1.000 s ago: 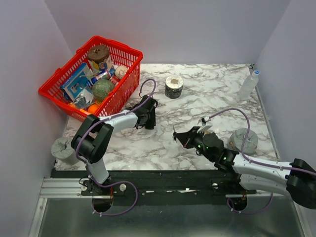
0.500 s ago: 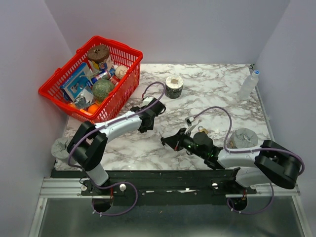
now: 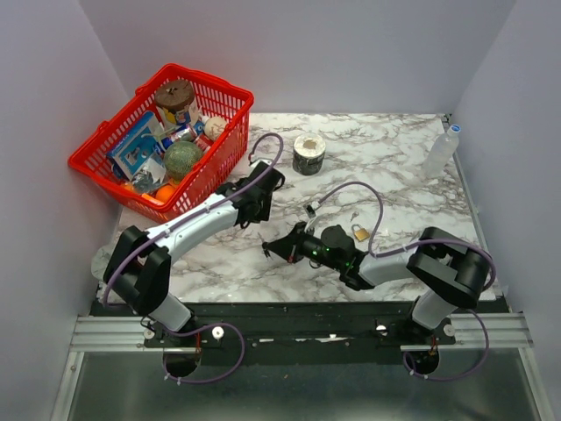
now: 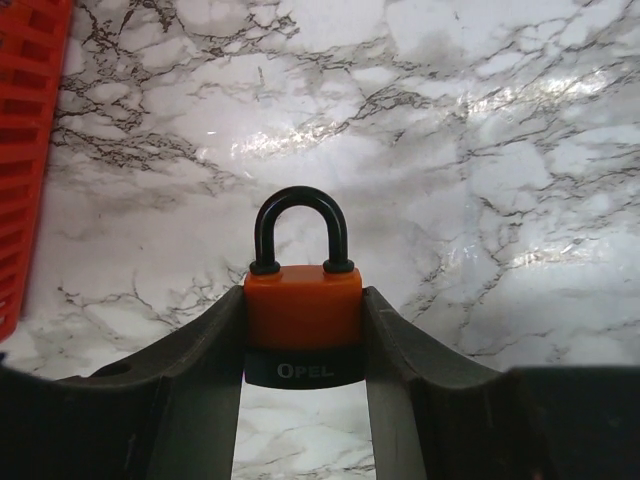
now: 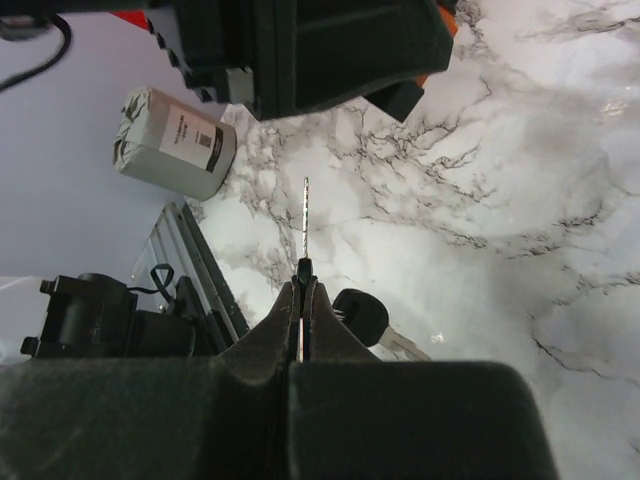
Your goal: Unlock with the key
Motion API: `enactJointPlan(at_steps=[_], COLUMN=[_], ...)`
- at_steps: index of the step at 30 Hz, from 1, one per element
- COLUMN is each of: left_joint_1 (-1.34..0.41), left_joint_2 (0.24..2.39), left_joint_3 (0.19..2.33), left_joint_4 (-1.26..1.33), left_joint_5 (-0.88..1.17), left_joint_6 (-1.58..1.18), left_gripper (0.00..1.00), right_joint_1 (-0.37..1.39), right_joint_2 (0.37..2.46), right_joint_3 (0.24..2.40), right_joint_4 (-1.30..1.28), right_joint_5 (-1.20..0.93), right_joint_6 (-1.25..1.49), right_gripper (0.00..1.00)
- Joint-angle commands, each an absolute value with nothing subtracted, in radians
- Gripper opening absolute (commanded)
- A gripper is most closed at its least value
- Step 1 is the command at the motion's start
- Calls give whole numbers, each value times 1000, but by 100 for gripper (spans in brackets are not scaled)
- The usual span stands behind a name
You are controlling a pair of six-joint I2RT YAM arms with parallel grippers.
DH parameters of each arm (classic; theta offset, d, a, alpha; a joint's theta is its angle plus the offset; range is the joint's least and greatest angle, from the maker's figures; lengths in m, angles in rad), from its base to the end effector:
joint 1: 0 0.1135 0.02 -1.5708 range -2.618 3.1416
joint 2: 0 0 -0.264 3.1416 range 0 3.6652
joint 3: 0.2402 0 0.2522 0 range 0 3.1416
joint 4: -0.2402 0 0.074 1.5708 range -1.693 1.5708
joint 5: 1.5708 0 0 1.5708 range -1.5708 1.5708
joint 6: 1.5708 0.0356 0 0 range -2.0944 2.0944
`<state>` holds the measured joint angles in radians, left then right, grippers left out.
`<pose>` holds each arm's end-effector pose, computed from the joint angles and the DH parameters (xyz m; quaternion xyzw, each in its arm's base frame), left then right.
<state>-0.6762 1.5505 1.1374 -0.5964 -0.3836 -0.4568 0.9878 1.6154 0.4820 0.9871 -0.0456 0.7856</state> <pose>0.2580 -0.1899 0.2435 0.0508 0.9434 0.0086 0.3277 0.1629 0.2499 0.1648 -0.0912 0.7513 0.5173 0.3995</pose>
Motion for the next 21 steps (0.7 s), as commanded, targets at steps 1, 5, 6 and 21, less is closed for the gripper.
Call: enactJointPlan(at_steps=[1,5,6,21], left_joint_1=[-641,-632,-630,-627], left_joint_2=[1473,1473,1470,1471], left_joint_3=[1101,1080,1078,1066], left_joint_4=[-499,-482,-476,-463], left_joint_5=[-272,-229,-219,-212], left_joint_6=[-488,-506,-508,-505], left_gripper=[0,0,0,0], right_joint_1=[1002,1002,1000,1000], right_joint_2=[1686,1735,1741,1793], right_joint_3=[551,568,571,609], right_joint_4=[1040,1048,1049,1048], right_joint_5=[-54,-3,23,146], right_joint_6=[808,844,853,900], right_gripper=[1,1,1,1])
